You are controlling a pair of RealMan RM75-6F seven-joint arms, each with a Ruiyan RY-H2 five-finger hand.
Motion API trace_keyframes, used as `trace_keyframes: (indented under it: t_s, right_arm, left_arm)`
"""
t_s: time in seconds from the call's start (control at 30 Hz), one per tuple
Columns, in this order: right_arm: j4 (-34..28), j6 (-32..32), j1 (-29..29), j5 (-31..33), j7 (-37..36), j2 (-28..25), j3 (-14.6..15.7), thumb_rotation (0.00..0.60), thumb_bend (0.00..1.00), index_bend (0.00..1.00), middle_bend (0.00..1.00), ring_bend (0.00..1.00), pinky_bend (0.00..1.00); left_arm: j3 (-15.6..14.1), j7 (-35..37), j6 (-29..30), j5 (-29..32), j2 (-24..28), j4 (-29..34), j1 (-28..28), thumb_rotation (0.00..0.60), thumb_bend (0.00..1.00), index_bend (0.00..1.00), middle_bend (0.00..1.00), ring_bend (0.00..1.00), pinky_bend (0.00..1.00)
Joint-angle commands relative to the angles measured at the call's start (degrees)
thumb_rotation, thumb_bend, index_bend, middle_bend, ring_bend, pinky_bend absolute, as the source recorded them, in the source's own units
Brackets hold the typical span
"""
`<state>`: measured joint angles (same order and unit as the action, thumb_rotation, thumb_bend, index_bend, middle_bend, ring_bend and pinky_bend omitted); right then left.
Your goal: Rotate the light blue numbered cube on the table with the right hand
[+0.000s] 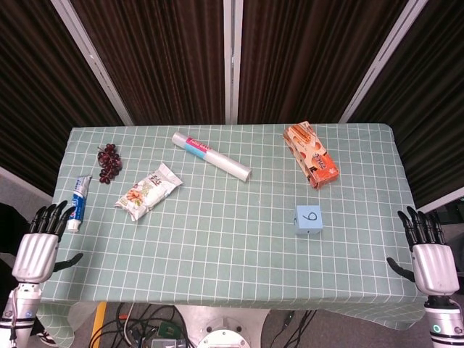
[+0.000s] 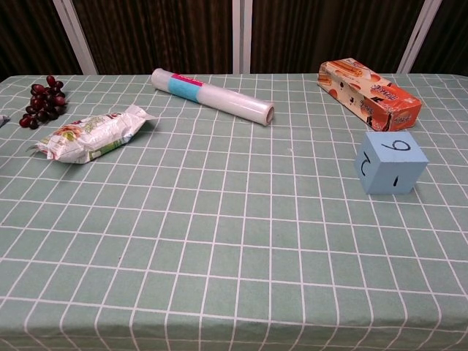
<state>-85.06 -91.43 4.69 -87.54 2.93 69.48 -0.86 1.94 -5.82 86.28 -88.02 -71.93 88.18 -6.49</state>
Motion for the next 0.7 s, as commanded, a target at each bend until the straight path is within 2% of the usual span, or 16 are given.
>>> trace_keyframes:
  t_s: [0.03, 0.07, 0.1, 0.13, 0.17, 0.23, 0.27, 0.3, 0.37, 0.5, 0.63, 0.7]
  right_arm:
    - [-0.46, 1.37, 0.14, 0.73, 0.9, -0.29, -0.2, 0.6, 0.46, 0.0, 0.0, 0.0, 0.0]
    - [-0.79, 1.97, 0.23, 1.14, 1.33, -0.42, -0.29, 0.6, 0.7, 0.0, 0.0, 0.0, 0.0]
    - [-1.22, 2.51, 0.33, 1.63, 1.84, -0.54, -0.49, 0.6, 0.87, 0.0, 0.02, 0.0, 0.0]
    - [-1.66, 2.89, 0.54, 2.17, 2.76, -0.6, -0.97, 0.6, 0.96, 0.0, 0.06, 0.0, 0.01]
    - [-1.75, 3.0, 0.76, 2.3, 3.75, -0.61, -1.34, 0.6, 1.0, 0.0, 0.15, 0.05, 0.07]
    - [-2.11, 3.67, 1.33, 2.64, 5.5, -0.66, -1.98, 0.6, 1.0, 0.0, 0.43, 0.3, 0.34]
    - [-2.56, 4.68, 1.65, 2.99, 5.93, -0.91, -1.99, 0.6, 1.0, 0.0, 0.58, 0.45, 0.48]
    - [-3.1, 5.92, 2.04, 3.39, 6.35, -1.33, -1.94, 0.6, 1.0, 0.0, 0.68, 0.56, 0.58]
    - [-3.65, 8.26, 3.04, 4.28, 7.98, -1.83, -2.17, 0.6, 1.0, 0.0, 0.77, 0.66, 0.65]
    - [-4.84, 13.18, 5.2, 6.09, 9.36, -2.5, -2.62, 0.6, 1.0, 0.0, 0.91, 0.81, 0.73]
    - [-6.42, 19.02, 8.05, 7.82, 10.9, -3.96, -2.97, 0.6, 1.0, 0.01, 0.94, 0.85, 0.75]
    - [-7.58, 23.19, 9.77, 10.3, 12.57, -5.03, -3.25, 0.6, 1.0, 0.04, 0.94, 0.85, 0.75]
  left_arm:
    - [-0.14, 0.11, -0.39, -0.08, 0.0, -0.19, -0.15, 0.6, 0.01, 0.08, 0.0, 0.0, 0.02]
    - [-0.16, 0.2, -0.57, -0.05, 0.05, -0.2, -0.21, 0.6, 0.01, 0.08, 0.0, 0.0, 0.02]
    - [-0.18, 0.33, -0.75, 0.01, 0.1, -0.2, -0.28, 0.6, 0.01, 0.08, 0.0, 0.0, 0.02]
    - [-0.17, 0.44, -0.96, 0.06, 0.15, -0.2, -0.37, 0.6, 0.01, 0.08, 0.0, 0.0, 0.02]
    - [-0.17, 0.48, -1.08, 0.07, 0.18, -0.19, -0.44, 0.6, 0.01, 0.08, 0.0, 0.0, 0.02]
    - [-0.18, 0.57, -1.23, 0.03, 0.18, -0.2, -0.54, 0.6, 0.01, 0.08, 0.0, 0.0, 0.02]
    - [-0.19, 0.62, -1.27, 0.02, 0.16, -0.22, -0.56, 0.6, 0.01, 0.08, 0.0, 0.0, 0.02]
    - [-0.2, 0.66, -1.29, 0.0, 0.13, -0.24, -0.58, 0.6, 0.01, 0.08, 0.0, 0.0, 0.02]
    - [-0.27, 0.79, -1.43, 0.0, 0.06, -0.35, -0.61, 0.6, 0.01, 0.08, 0.0, 0.0, 0.02]
    - [-0.48, 1.02, -2.12, 0.1, 0.17, -0.51, -0.82, 0.6, 0.01, 0.08, 0.0, 0.0, 0.02]
    - [-0.45, 1.29, -2.46, 0.28, 0.2, -0.67, -0.98, 0.6, 0.01, 0.08, 0.0, 0.0, 0.02]
    - [-0.48, 1.41, -2.72, 0.38, 0.2, -0.76, -1.07, 0.6, 0.01, 0.08, 0.0, 0.0, 0.02]
